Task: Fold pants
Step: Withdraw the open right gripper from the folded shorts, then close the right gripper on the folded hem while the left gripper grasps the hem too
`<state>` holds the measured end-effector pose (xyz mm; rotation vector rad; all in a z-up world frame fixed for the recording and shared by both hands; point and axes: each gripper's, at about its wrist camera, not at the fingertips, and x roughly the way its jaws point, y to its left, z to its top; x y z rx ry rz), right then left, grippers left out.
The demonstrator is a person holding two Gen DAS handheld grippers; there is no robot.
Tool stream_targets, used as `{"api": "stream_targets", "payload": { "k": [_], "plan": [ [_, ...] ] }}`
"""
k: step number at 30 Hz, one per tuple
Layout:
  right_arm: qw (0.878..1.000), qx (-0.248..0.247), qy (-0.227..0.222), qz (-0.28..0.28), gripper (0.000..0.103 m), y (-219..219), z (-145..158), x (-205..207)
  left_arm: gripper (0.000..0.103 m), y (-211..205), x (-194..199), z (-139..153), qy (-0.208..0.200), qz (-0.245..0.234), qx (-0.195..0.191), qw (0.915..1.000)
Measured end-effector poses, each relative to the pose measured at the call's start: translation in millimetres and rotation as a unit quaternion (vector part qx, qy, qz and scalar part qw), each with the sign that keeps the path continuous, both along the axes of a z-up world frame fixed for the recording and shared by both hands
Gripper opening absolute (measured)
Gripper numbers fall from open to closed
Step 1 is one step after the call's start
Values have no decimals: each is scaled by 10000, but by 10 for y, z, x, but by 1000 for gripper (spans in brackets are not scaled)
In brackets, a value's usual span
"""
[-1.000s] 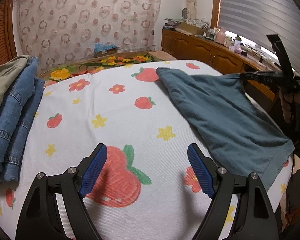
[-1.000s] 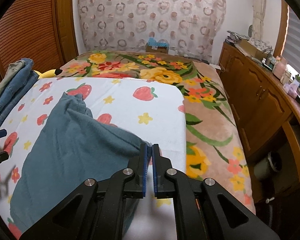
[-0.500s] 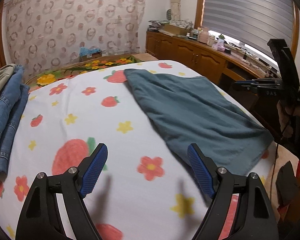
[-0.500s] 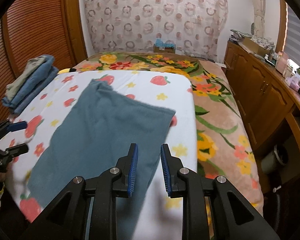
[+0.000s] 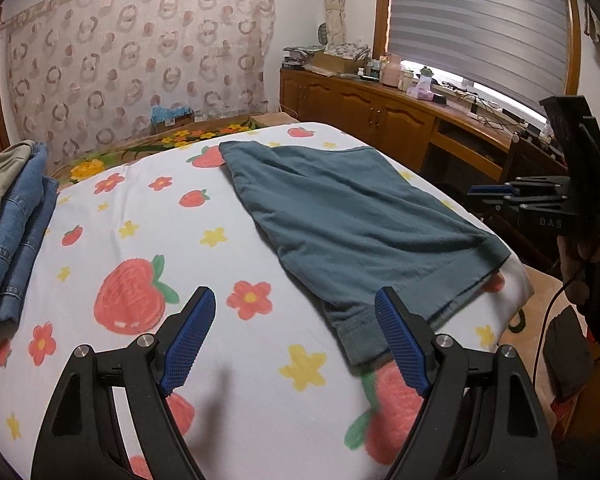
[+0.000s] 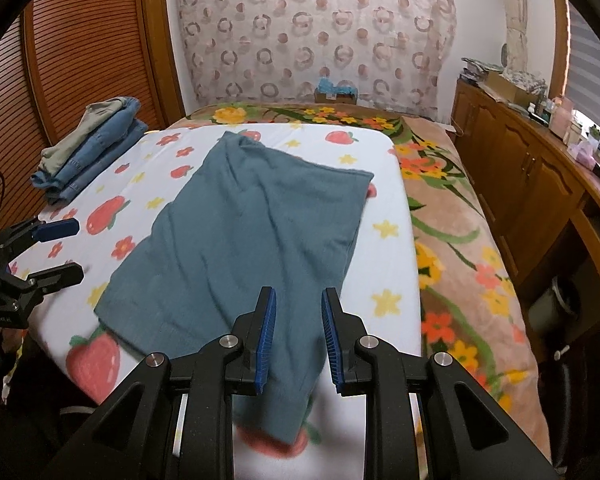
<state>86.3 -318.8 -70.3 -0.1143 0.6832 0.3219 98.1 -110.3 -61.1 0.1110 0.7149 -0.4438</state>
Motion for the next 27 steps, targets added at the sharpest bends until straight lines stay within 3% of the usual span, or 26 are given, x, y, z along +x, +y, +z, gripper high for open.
{"api": "stream_targets", "payload": {
  "k": [5,10,13,27],
  "plan": [
    [9999,33,9,-122,34,-13,-35,-128,82,-26,-91,-31,11,-29,-3,10000],
    [9997,82,135,-175,35,-46,-110,-202,62,-74,-82,-130,275,-200,-131,9993],
    [9995,198,187,-149,35,-41,-167,-245,54,-114,-81,-197,426,-291,-143,9986],
    [9983,468,318,-169,35,-81,-260,-333,49,-299,-35,-331,798,-438,-264,9955]
  ]
}}
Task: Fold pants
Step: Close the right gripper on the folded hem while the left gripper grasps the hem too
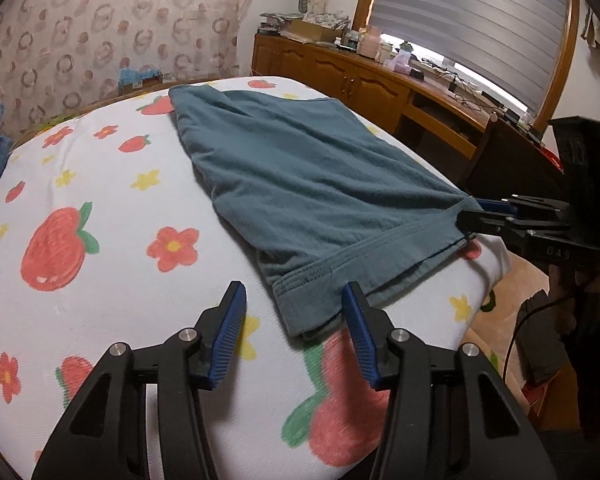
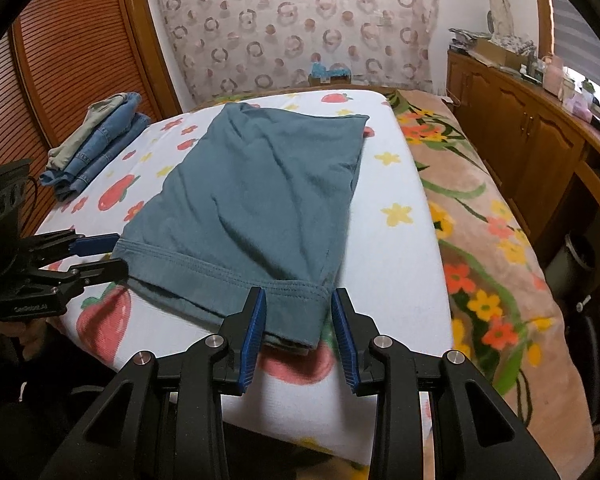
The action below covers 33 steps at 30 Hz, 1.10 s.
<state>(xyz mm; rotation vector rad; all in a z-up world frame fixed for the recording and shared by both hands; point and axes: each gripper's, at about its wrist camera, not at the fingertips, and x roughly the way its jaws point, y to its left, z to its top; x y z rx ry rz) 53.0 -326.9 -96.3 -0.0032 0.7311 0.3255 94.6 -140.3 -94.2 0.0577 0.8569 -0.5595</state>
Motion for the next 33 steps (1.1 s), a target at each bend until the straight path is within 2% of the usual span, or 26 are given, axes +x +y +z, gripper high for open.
{"api": "stream_targets", "payload": {
  "k": [1,4,6,10,11,15,24,28,33],
  "plan": [
    [10000,10,-6,1,35,5,1,-5,38,-13,-6,1,-8,-29,-2,10000],
    [10000,20,-39,19,35,15,0,-25,21,-18,-27,16,-82,-52,-38,9999],
    [10000,29,-58,26,35,20,-6,-35,18,24,-55,76,-113,-45,-152,9998],
    [9998,104,-148,85,34,21,15,-76,17,85,-118,183,-228,-38,-245,9994],
    [9997,129,-154,130,27,30,17,-89,17,96,-124,181,-218,-31,-245,9995],
    [9995,153,-196,190,14,36,22,-140,17,105,-117,100,-124,11,-142,9998],
    [9994,224,-230,99,15,12,-6,-182,17,121,-81,-6,-36,28,-67,10000],
    [9999,-32,-134,-65,22,69,-76,-123,17,116,-85,-12,-37,27,-70,10000],
    [9999,-129,12,-114,33,129,-157,-48,17,107,-85,-19,-62,14,-48,10000]
  ]
}}
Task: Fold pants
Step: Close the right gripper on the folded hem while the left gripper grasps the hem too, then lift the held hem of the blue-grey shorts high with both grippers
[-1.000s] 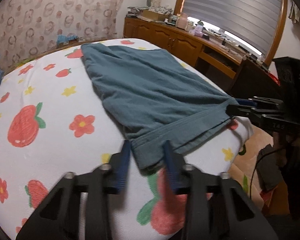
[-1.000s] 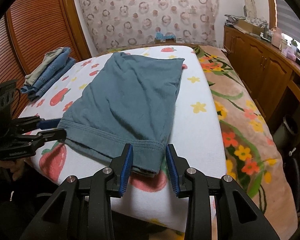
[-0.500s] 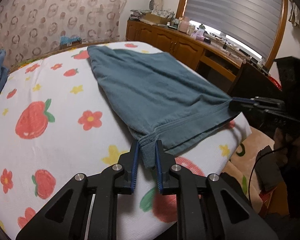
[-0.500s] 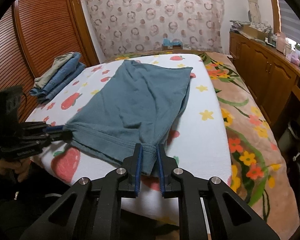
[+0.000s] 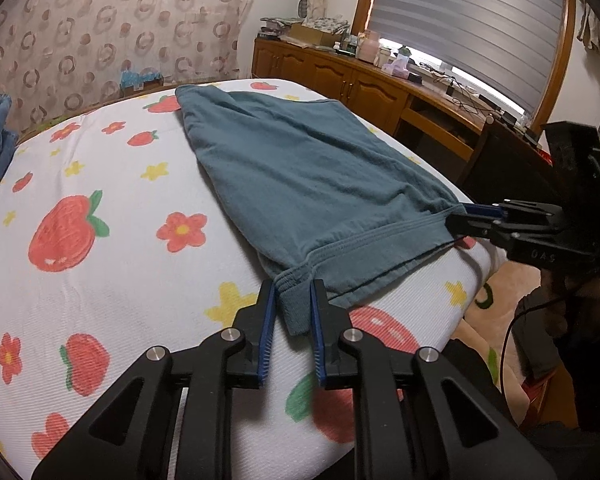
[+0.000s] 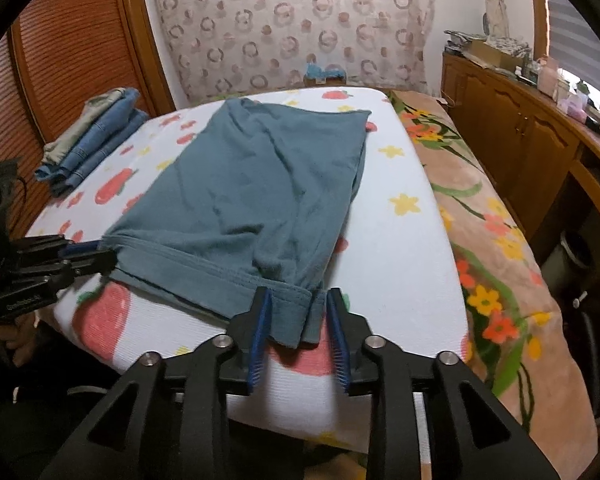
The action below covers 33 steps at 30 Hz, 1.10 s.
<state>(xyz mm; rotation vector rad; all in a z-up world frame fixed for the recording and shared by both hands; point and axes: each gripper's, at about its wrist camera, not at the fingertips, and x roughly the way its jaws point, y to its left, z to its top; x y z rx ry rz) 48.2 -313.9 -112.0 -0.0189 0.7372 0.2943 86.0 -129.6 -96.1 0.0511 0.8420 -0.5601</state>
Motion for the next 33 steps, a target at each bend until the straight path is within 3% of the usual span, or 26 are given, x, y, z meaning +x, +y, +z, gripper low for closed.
{"api": "stream_targets", "payload": {
  "k": [3,9,13,17,23,33],
  "plan": [
    [10000,-68,-4,-60,40,24,-2,16,17,1,-4,-2,-11,-3,-4,10000],
    [9999,-74,41,-68,42,26,10,27,17,2,-4,-3,-10,1,-5,10000],
    [10000,-27,31,26,42,42,-6,7,17,3,-5,-5,-8,0,-7,10000],
    [9999,-51,-33,159,34,46,-31,-17,21,6,-4,-7,15,49,-25,10000],
    [9998,14,-65,181,34,22,-59,-20,26,16,41,37,147,190,-79,9997],
    [9998,38,-122,180,34,22,-77,-54,30,-26,131,160,-4,273,-154,9995]
  ]
}}
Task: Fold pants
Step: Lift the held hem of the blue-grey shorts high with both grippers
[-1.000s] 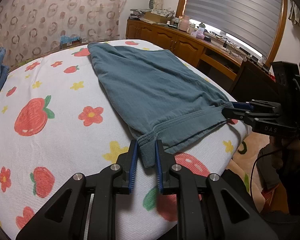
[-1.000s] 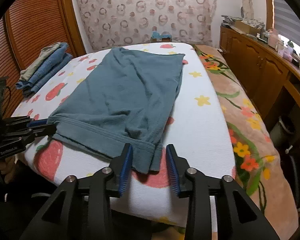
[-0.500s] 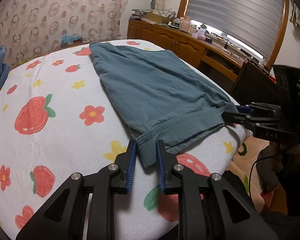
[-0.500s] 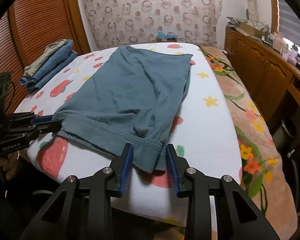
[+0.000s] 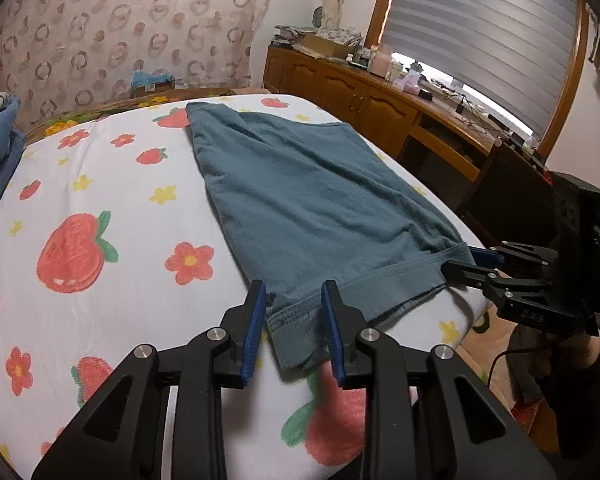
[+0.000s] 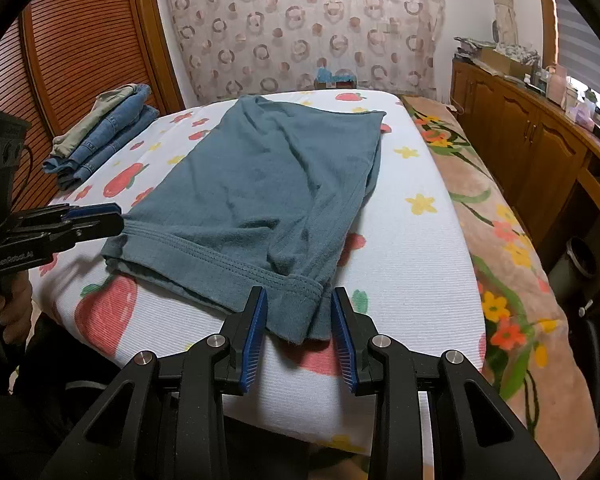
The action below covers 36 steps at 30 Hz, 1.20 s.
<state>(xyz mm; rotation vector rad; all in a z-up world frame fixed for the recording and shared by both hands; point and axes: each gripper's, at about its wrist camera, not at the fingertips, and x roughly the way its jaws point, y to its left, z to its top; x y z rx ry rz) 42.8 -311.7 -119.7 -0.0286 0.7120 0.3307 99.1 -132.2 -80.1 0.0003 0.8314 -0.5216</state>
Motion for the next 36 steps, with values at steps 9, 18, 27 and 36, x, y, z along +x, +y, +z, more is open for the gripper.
{"api": "stream_targets", "payload": {
  "k": [9,18,27,36],
  "plan": [
    [10000,-6,-29,21,27,-5,-13,-19,38,23,24,-147,238,79,23,9997],
    [9993,326,51,189,15,-45,-20,7,32,-32,-102,-152,56,-150,179,9997],
    [9982,537,-157,226,14,-56,86,-26,14,27,-136,46,-85,-310,-152,9994],
    [9934,609,-853,462,14,32,661,-130,13,239,-338,830,-1001,-303,-445,9935]
  ]
}}
